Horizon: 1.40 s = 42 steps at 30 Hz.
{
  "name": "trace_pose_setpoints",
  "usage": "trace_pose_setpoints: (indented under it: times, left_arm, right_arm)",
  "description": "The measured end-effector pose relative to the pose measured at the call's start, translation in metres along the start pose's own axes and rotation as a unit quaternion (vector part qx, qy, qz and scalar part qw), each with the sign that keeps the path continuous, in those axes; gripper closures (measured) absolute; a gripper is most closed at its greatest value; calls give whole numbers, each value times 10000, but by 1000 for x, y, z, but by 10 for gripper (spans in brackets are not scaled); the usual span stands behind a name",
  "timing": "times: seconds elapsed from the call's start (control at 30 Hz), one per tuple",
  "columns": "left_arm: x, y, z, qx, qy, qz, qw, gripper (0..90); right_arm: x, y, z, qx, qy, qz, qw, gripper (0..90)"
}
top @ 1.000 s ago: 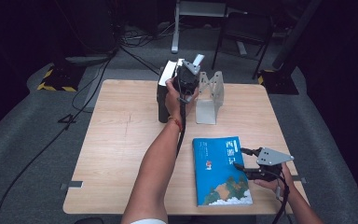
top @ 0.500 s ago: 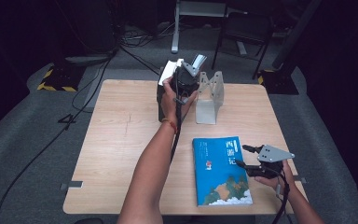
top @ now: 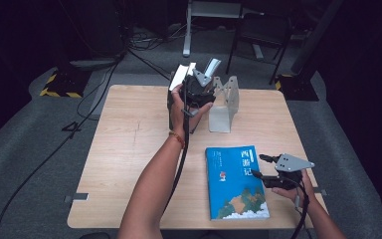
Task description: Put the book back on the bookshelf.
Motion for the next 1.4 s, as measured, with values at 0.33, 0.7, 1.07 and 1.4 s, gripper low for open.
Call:
trace_pose_setpoints:
  times: [0.33,0.7,1.07,1.4]
  left_arm:
    - [1,-28,8,-34,30,399,9992,322]
    - [3,-68,23,-102,57,813,9966,296]
    - [-7,-112,74,-61,484,1373,9893,264]
    - [-19,-132,136,347,736,1717,9818,249]
  right_arm:
    - [-1,0,1,17,42,-4,10000,373]
    - [-1,-3,0,-6,129,-5,9999,373]
    - [5,-8,0,-44,145,-213,9997,390]
    - [13,-3,2,40,152,-361,9992,380]
Point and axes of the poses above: each handheld gripper's, and its own axes: y roughly forward along the jaws, z roughly out of its underside, x roughly to its left, the point moved 7 cm from there along y, roughly forward along the jaws, and after that the axes turned 6 degrees about -z, right-handed, at the moved point
